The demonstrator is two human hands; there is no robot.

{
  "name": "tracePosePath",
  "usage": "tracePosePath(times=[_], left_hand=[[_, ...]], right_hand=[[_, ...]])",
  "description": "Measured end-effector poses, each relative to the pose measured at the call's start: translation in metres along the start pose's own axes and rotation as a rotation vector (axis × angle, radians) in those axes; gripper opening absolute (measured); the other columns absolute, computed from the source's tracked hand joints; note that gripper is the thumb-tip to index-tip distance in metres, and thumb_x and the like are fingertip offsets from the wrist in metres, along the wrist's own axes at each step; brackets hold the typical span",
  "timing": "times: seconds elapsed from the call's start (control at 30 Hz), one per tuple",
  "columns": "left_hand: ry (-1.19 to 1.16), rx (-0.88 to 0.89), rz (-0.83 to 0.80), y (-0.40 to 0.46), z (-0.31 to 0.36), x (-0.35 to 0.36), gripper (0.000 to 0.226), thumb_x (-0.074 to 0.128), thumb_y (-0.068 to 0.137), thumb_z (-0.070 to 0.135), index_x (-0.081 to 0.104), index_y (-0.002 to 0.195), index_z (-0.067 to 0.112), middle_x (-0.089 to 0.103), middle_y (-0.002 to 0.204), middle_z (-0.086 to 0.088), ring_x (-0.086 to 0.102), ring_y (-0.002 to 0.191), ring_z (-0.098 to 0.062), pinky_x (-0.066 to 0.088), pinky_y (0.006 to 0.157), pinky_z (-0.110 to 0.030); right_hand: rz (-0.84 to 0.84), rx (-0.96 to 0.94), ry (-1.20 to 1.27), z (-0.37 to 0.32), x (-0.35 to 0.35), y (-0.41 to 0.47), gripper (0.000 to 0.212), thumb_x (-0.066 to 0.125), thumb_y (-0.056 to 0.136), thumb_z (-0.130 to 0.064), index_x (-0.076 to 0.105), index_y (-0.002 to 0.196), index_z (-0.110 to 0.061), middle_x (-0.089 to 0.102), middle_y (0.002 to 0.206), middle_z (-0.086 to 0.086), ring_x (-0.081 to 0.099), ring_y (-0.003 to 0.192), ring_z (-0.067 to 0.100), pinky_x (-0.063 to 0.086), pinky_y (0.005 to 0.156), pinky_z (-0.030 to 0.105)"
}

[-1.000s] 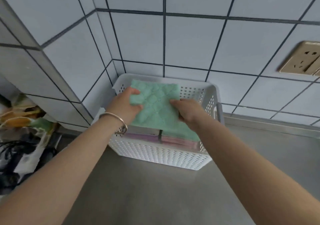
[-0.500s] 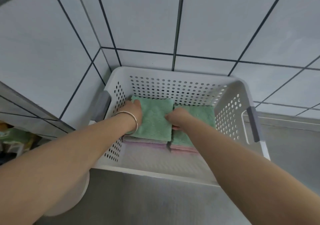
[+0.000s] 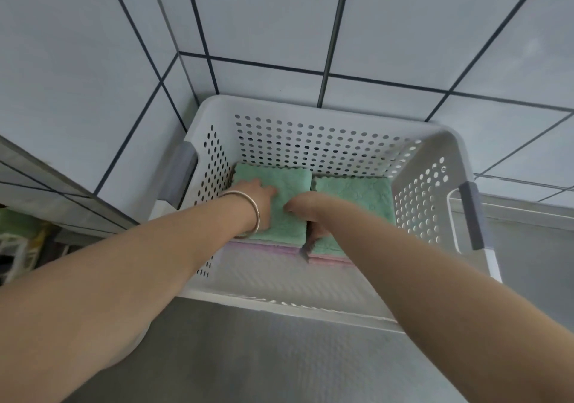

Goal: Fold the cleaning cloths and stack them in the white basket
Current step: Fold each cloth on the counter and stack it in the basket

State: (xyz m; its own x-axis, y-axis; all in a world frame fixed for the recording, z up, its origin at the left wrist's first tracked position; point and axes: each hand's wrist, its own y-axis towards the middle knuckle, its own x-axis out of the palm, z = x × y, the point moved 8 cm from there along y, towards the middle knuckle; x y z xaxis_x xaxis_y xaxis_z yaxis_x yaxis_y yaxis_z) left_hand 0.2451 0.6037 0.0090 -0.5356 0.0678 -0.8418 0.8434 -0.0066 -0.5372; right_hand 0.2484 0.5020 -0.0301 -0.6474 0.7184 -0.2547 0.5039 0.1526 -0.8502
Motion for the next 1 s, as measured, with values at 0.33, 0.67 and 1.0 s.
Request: tracePosePath(times=[0.33, 0.67, 1.0], left_hand=[[0.018, 0.073, -0.049, -0.005, 0.013, -0.001, 0.062, 0.052, 0.088, 0.028, 0.025, 0.143, 0.025, 0.041, 0.138, -0.014, 0.045, 0.121, -0.032, 0.043, 0.097, -0.039], [0.018, 0.105, 0.018, -0.009, 0.048, 0.000, 0.093, 0.056, 0.080, 0.055, 0.012, 0.146, 0.007, 0.015, 0.150, -0.015, 0.024, 0.133, -0.036, 0.038, 0.103, -0.049], [0.113, 0.160, -0.156, -0.007, 0.052, 0.027, 0.098, 0.047, 0.087, 0.055, -0.017, 0.146, 0.011, -0.016, 0.155, -0.016, 0.000, 0.142, -0.041, 0.020, 0.116, -0.047]], right_hand=[[-0.053, -0.031, 0.358, -0.001, 0.002, -0.011, 0.010, 0.045, 0.097, -0.005, 0.050, 0.091, 0.001, 0.061, 0.114, 0.021, 0.060, 0.109, 0.035, 0.050, 0.092, 0.046], [0.548, 0.046, -0.818, 0.024, -0.120, -0.049, 0.019, 0.042, 0.086, -0.007, 0.043, 0.067, -0.004, 0.046, 0.073, 0.006, 0.041, 0.054, 0.014, 0.033, 0.046, 0.022], [0.268, 0.230, -0.217, 0.074, -0.096, -0.027, 0.013, 0.036, 0.094, -0.003, 0.049, 0.091, -0.002, 0.049, 0.132, 0.022, 0.049, 0.122, 0.034, 0.040, 0.104, 0.043]])
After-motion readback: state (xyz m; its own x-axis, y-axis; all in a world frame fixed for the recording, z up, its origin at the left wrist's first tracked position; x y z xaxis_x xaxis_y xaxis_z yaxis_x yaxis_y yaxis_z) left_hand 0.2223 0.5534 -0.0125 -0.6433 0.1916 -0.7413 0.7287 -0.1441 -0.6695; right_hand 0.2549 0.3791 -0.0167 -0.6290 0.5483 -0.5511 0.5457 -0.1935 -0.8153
